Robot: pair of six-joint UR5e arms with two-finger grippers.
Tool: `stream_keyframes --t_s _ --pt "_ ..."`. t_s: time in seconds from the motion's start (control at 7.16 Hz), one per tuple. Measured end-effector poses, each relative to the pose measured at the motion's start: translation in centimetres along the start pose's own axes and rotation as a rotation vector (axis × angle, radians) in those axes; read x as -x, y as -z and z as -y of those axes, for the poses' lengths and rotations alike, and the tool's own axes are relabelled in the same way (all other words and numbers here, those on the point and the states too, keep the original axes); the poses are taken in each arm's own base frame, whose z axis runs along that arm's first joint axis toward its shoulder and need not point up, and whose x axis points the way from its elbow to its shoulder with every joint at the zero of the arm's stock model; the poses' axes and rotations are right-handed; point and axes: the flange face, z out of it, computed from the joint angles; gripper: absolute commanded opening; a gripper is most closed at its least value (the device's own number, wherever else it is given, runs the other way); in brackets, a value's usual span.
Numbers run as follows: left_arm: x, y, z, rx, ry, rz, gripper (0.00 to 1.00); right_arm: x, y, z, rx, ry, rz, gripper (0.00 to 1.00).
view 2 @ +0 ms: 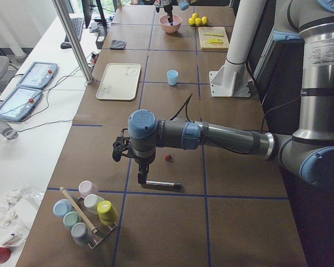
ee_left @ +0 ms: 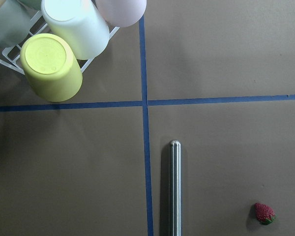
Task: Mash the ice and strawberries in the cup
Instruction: 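Lower the right gripper into the bowl and grasp another ice cube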
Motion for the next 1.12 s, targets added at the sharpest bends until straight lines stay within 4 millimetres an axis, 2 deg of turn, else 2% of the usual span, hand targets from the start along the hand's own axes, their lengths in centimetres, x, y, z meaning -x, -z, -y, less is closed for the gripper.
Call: stream_keyframes --t_s 1.12 --pt "-0.70 0.66 -0.78 -0.003 0.009 0.001 1.00 0.05 0.02 0.35 -0.005 0.001 -0.009 0.53"
